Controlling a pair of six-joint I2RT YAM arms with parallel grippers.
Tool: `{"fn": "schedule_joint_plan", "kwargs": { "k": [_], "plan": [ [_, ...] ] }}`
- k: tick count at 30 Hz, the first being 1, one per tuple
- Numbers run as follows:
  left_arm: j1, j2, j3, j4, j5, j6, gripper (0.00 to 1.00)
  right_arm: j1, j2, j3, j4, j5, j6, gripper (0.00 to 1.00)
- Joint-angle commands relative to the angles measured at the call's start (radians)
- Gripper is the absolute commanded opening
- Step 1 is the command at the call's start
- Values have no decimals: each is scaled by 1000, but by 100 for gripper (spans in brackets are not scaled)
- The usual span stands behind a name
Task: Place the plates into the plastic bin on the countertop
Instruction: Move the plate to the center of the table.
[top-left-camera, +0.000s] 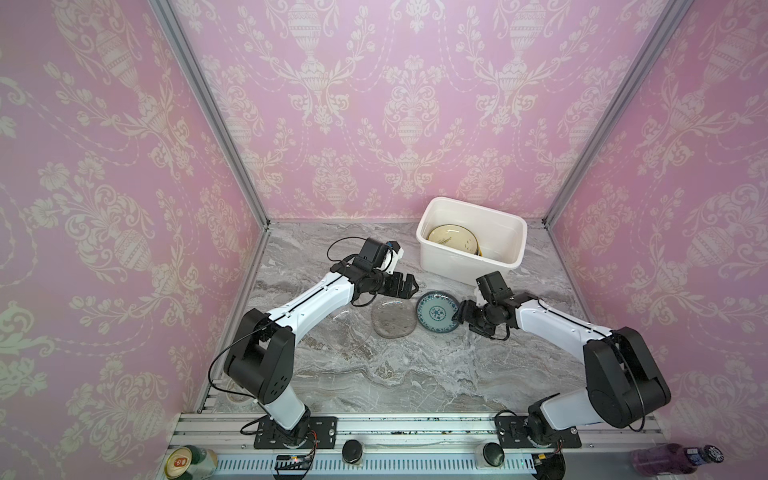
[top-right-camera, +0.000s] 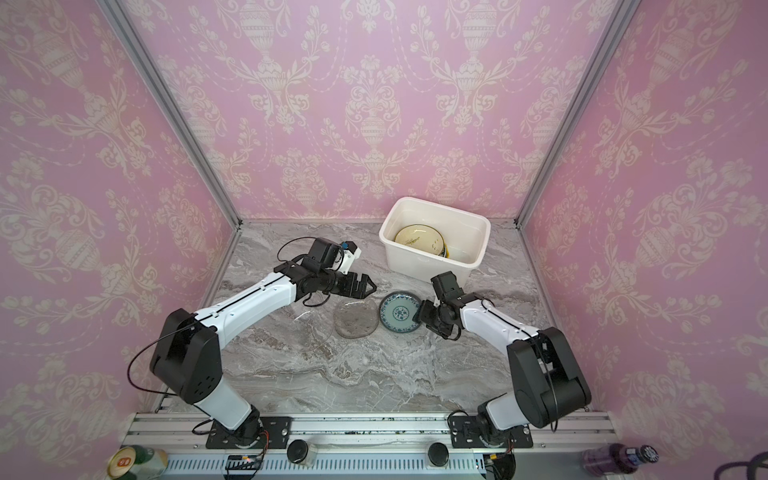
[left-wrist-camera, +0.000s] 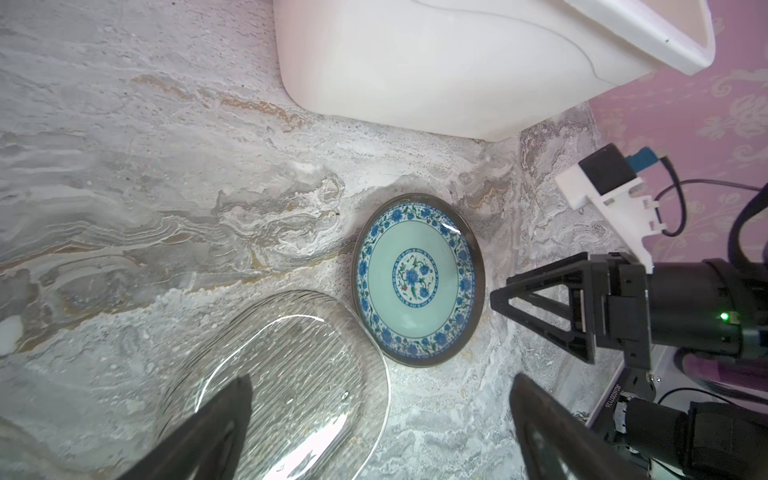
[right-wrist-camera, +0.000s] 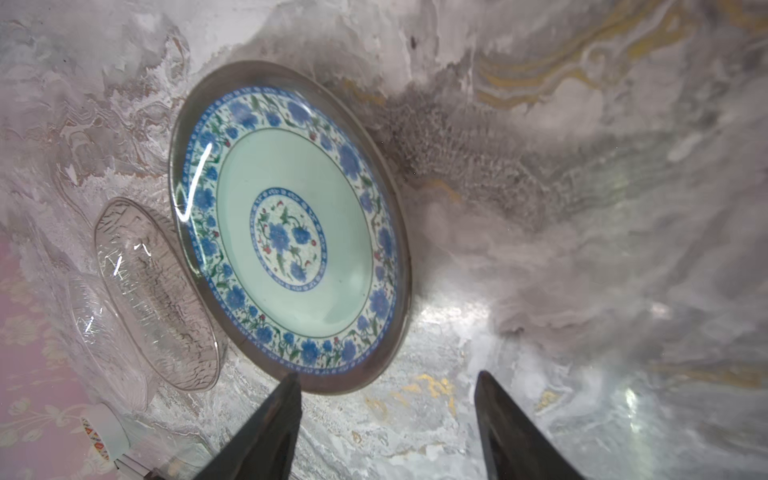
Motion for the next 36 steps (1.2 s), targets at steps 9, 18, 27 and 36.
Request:
{"fn": "schedule_joint_plan", "kwargs": {
  "k": [9, 18, 27, 36],
  "plan": [
    [-11, 155, 12, 221, 172, -74, 98, -51, 31, -203, 473, -170, 232, 66],
    [-24, 256, 36, 323, 211, -144, 97, -52, 146, -230, 633, -218, 297, 65],
    [-29, 327, 43, 348, 222, -191, 90, -52, 207, -234, 741, -239, 326, 63],
    [-27, 348, 68, 312, 157, -169, 84, -60, 222, -189, 724, -250, 314, 62]
  ]
}}
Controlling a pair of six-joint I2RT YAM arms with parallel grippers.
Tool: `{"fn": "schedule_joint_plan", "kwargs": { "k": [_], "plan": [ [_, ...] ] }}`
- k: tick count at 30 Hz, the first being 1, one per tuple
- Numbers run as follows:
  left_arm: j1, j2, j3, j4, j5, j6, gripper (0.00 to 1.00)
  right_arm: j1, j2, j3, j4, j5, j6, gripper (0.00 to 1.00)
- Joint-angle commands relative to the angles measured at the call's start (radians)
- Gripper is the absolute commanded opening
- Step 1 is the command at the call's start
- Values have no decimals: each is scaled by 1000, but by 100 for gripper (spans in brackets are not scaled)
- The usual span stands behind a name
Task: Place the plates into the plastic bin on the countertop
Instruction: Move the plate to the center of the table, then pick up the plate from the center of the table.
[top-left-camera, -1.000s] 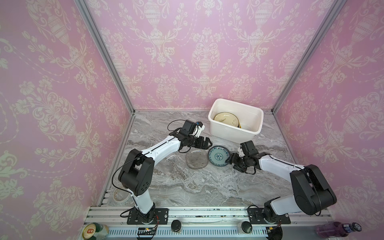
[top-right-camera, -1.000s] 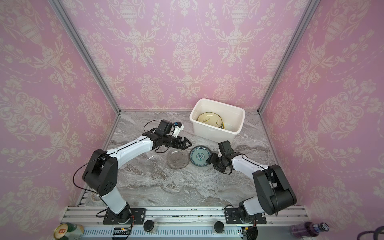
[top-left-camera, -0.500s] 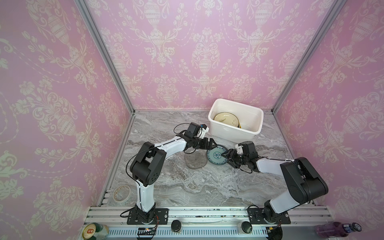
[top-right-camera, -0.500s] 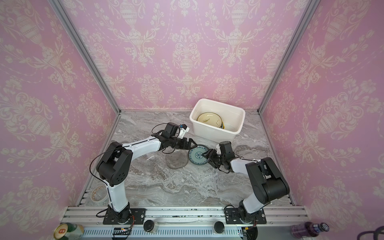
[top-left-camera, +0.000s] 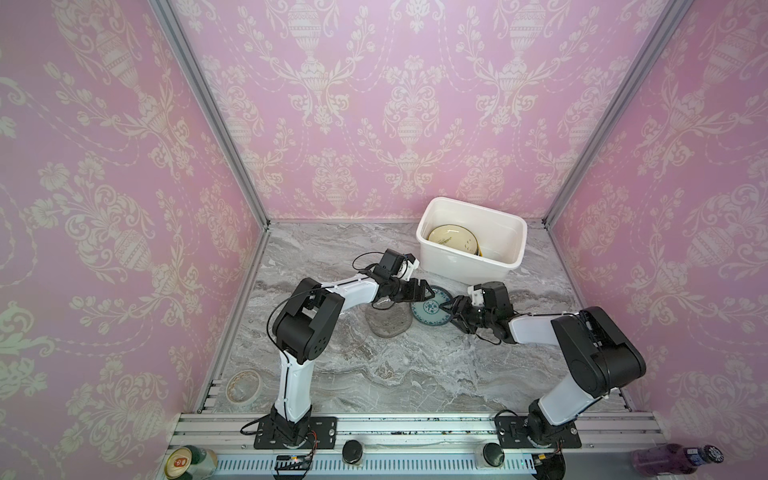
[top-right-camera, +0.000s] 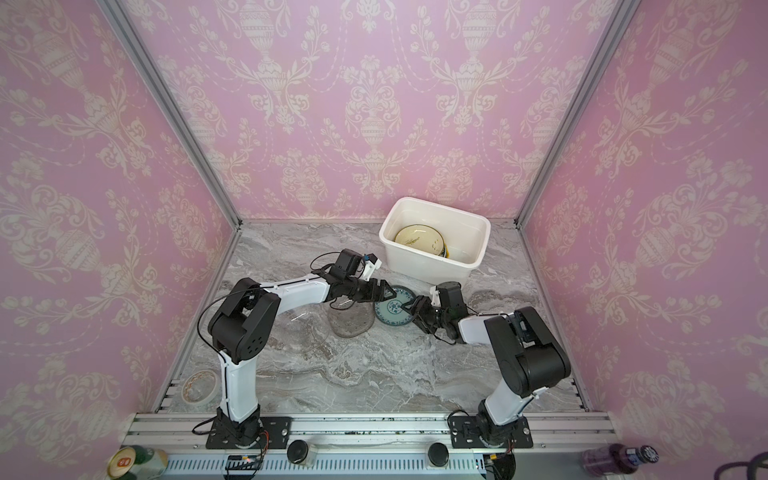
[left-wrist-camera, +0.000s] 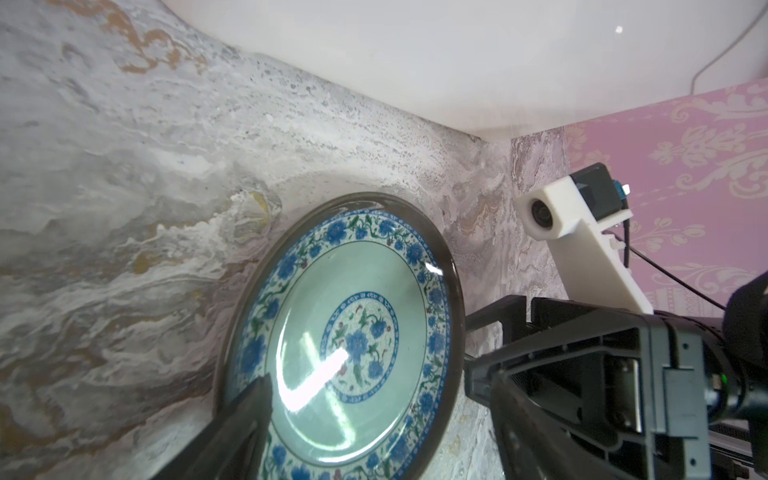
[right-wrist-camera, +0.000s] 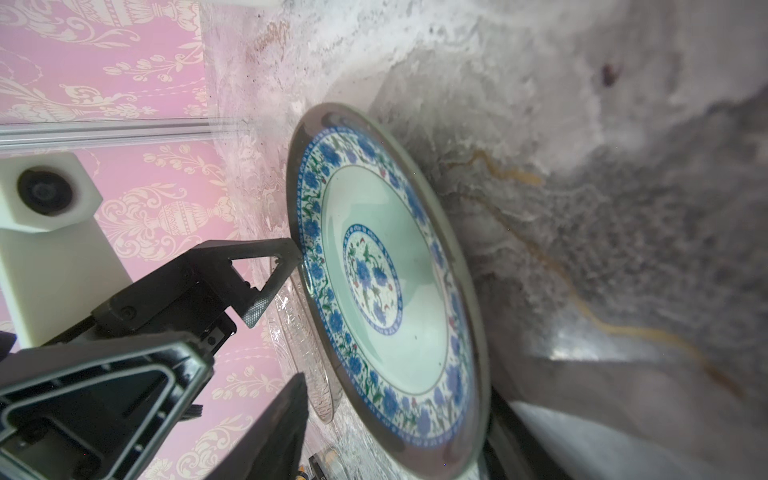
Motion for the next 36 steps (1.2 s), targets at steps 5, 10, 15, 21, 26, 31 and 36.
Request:
{"fn": "schedule_joint_plan", "kwargs": {
  "k": [5, 10, 15, 21, 26, 31, 36],
  "plan": [
    [-2, -14, 66, -91, -149, 72, 85, -13, 54, 12, -72, 12, -6, 61],
    [2, -5, 92, -108, -191, 82, 85, -14, 71, 25, -73, 1, -7, 61],
    [8, 37, 101, -96, -171, 53, 85, -15, 92, 45, -69, -18, -12, 61],
    [10, 74, 93, -64, -130, 11, 82, -14, 109, 65, -38, -51, -13, 60],
    [10, 80, 92, -58, -123, -1, 79, -14, 123, 72, 28, -73, 8, 57],
    [9, 79, 90, -59, -122, -4, 79, -14, 132, 86, 43, -82, 14, 50],
    [9, 79, 94, -60, -113, -6, 79, -15, 135, 94, 70, -77, 23, 41]
  ]
}}
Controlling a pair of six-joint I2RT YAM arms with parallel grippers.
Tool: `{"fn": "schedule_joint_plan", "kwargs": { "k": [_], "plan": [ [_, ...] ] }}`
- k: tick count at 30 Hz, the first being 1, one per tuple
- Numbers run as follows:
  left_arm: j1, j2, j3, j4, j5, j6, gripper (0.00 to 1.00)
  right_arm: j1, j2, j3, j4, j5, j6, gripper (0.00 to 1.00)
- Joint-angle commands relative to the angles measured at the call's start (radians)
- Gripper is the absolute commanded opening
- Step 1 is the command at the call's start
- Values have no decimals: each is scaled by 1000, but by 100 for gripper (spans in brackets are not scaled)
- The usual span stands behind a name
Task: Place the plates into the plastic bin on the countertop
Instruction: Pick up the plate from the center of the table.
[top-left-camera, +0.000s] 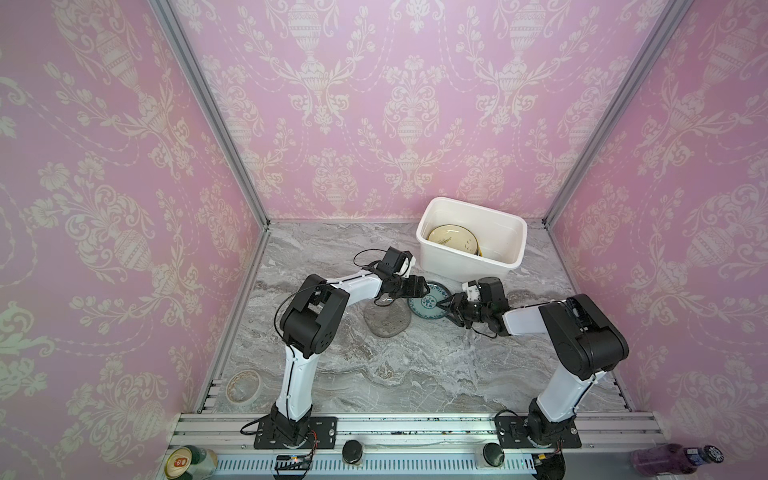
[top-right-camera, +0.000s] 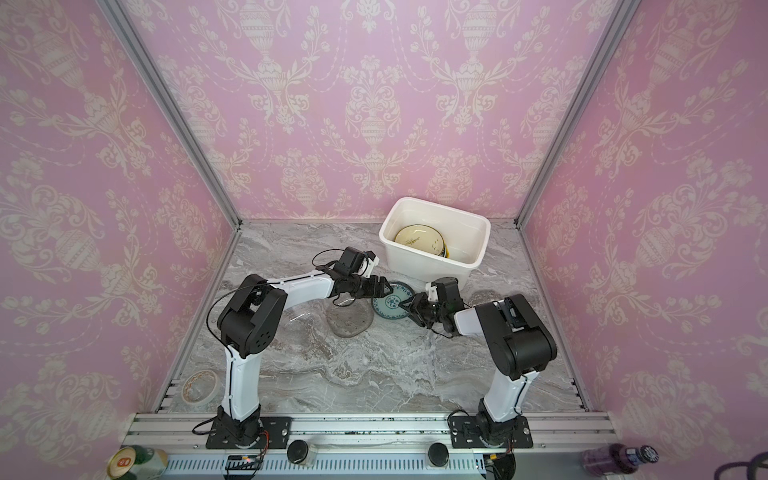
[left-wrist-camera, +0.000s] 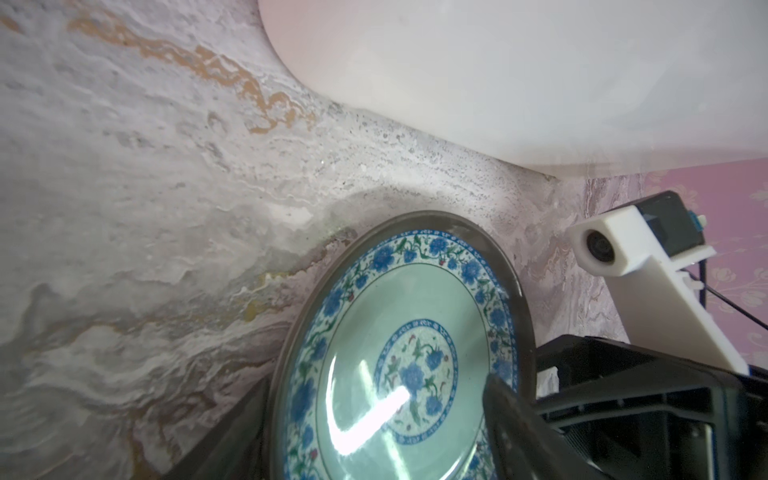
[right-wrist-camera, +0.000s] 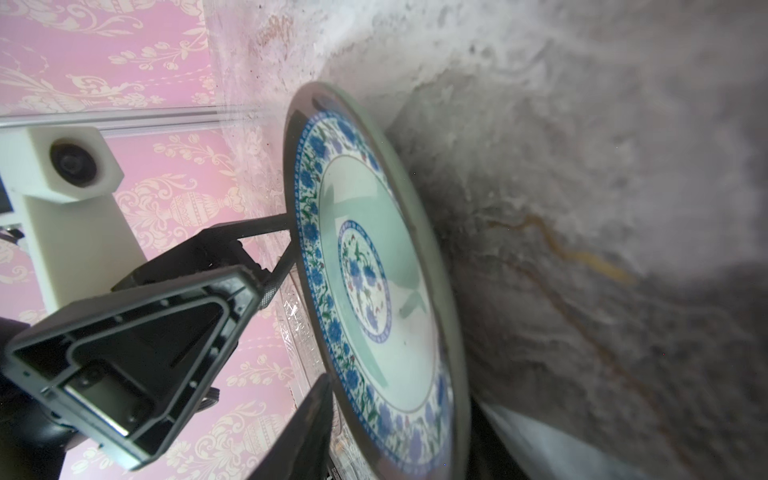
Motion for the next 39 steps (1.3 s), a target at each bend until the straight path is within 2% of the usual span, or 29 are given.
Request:
{"fn": "schedule_joint_plan", "kwargs": {
  "k": [1, 7, 17, 33, 39],
  "plan": [
    [3, 8, 12, -2, 30, -15, 79, -3, 17, 19, 27, 0, 17, 40],
    [3, 5, 6, 8, 46, -23, 78, -3, 16, 18, 82, 3, 36, 31],
    [2, -15, -9, 27, 61, -42, 78, -3, 34, 51, 80, 42, 60, 33],
    [0, -33, -7, -1, 55, -32, 78, -1, 96, 44, 209, 144, 196, 10],
    [0, -56, -11, -6, 50, -22, 78, -1, 53, 31, 142, 152, 165, 5]
  ]
}}
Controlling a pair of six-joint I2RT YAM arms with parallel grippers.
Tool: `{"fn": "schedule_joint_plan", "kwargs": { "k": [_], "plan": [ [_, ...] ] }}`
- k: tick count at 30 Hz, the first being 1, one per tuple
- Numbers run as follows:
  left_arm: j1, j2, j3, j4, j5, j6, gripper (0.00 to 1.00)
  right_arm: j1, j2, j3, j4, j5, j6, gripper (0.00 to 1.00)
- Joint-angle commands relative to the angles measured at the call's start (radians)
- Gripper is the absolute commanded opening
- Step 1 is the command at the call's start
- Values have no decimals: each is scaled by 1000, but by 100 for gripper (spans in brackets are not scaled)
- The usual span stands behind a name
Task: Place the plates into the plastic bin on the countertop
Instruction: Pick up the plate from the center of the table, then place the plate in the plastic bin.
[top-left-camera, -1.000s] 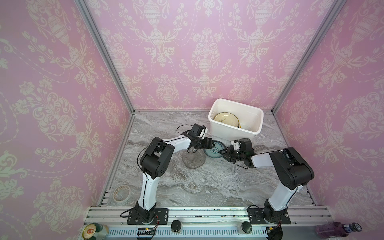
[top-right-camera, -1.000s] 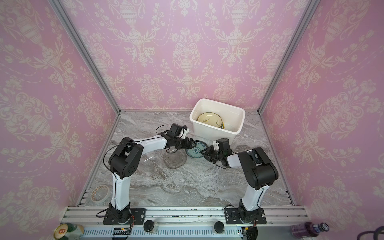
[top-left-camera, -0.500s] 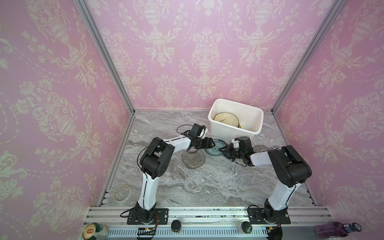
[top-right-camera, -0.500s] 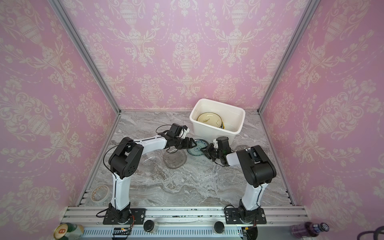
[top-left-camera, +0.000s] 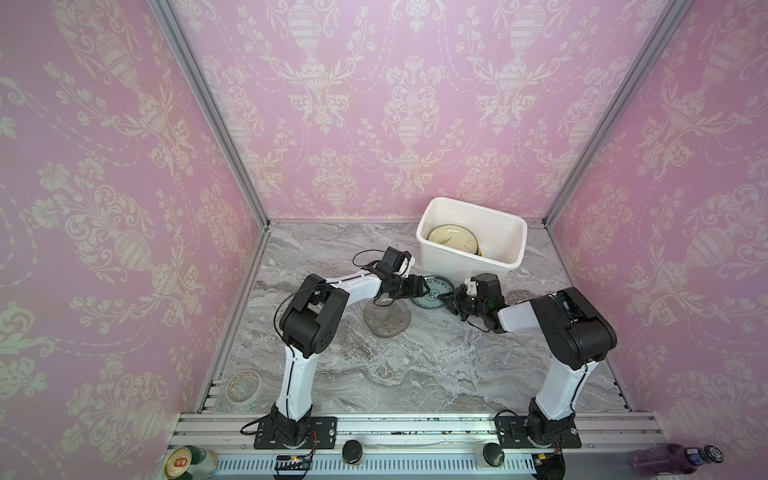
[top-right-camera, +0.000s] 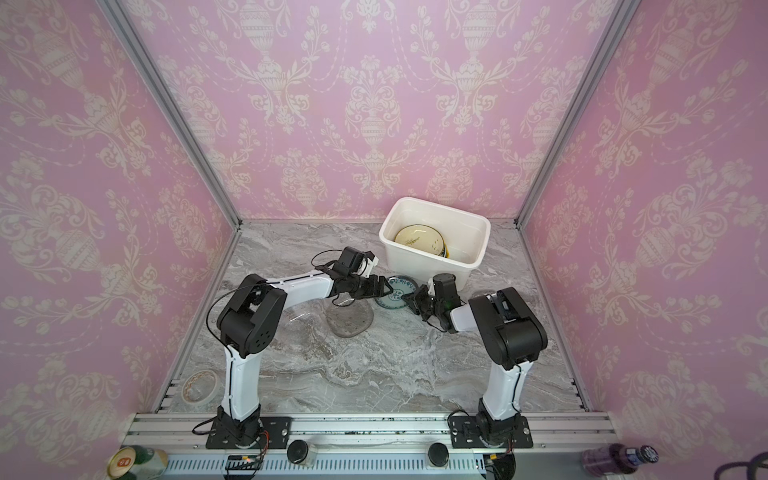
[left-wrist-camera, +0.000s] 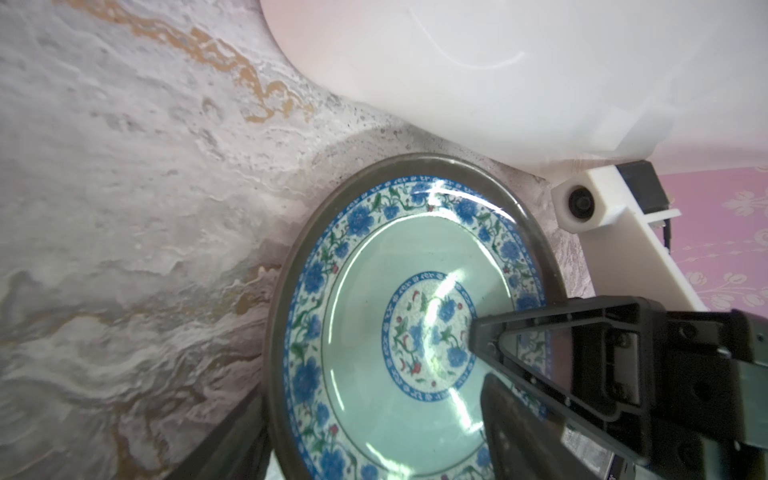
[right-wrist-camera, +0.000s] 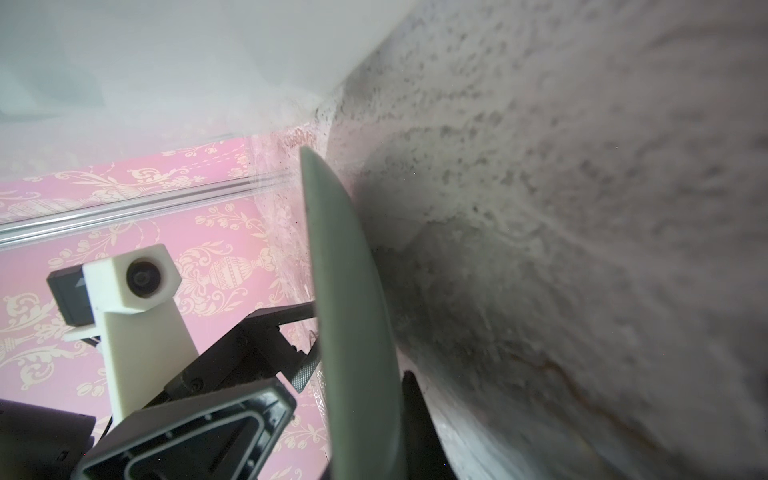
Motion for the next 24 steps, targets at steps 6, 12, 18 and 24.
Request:
{"fn": "schedule_joint_plan", "kwargs": {
  "k": [6, 12, 18, 24],
  "plan": [
    [4, -143, -16, -33, -15, 30, 81, -1, -174, 5, -287, 60, -155, 2],
    [34, -274, -73, -41, -118, 35, 92, 19, -328, 100, -698, 72, -391, 2],
    [67, -407, -94, -77, -256, 96, 99, 37, -437, 231, -963, 78, -566, 2],
    [105, -544, -136, -17, -402, 132, 99, 52, -460, 457, -1130, 84, -677, 2]
  ]
}}
